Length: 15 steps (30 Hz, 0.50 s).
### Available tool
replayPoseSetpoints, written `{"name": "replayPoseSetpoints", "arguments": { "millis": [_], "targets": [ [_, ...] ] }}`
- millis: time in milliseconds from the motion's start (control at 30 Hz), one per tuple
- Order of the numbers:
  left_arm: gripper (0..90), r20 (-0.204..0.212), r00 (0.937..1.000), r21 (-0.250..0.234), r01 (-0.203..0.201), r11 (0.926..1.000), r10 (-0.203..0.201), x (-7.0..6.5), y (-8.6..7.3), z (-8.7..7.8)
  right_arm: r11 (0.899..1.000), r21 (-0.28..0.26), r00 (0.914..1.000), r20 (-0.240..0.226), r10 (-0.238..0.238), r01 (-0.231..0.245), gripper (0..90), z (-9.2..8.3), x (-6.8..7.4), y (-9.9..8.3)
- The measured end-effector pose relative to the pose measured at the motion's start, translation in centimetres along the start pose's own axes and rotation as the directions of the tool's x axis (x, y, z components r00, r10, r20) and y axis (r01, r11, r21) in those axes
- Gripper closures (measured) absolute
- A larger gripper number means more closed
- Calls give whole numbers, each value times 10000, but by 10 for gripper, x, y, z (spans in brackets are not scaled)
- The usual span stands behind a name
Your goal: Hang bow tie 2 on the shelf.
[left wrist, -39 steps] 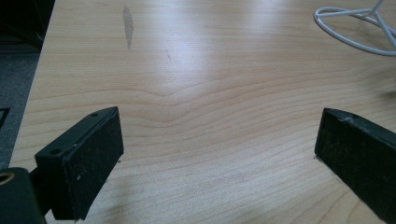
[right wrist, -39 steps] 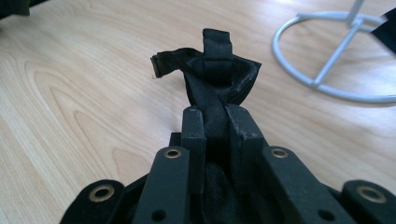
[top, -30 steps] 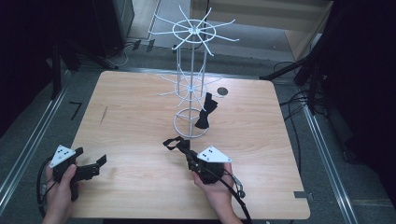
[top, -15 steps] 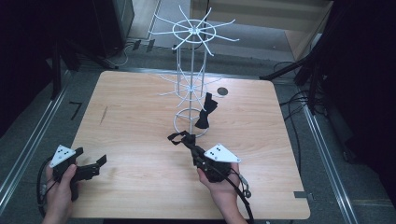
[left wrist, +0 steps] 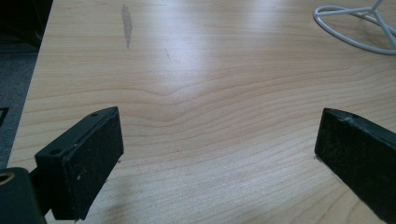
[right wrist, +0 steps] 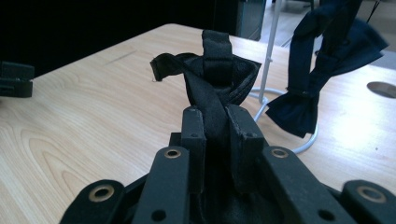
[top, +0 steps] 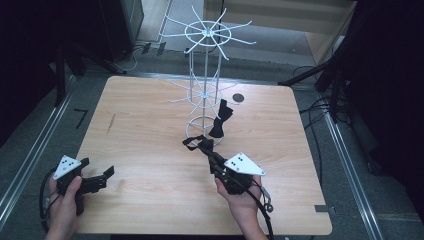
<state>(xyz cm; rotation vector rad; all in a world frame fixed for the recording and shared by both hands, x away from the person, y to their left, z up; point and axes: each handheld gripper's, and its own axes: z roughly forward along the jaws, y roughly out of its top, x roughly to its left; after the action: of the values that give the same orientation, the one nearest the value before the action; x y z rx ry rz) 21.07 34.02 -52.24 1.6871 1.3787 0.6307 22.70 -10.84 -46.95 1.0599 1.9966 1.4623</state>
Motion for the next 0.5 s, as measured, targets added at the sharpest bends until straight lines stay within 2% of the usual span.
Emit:
{"name": "replayPoseSetpoints", "arguments": {
  "millis": [500],
  "targets": [
    [15, -27, 10000, -6, -7, 10000, 7, 0, 0, 0, 9965, -830, 9998, 166, -94, 108, 795, -15, -4, 13]
  ]
}}
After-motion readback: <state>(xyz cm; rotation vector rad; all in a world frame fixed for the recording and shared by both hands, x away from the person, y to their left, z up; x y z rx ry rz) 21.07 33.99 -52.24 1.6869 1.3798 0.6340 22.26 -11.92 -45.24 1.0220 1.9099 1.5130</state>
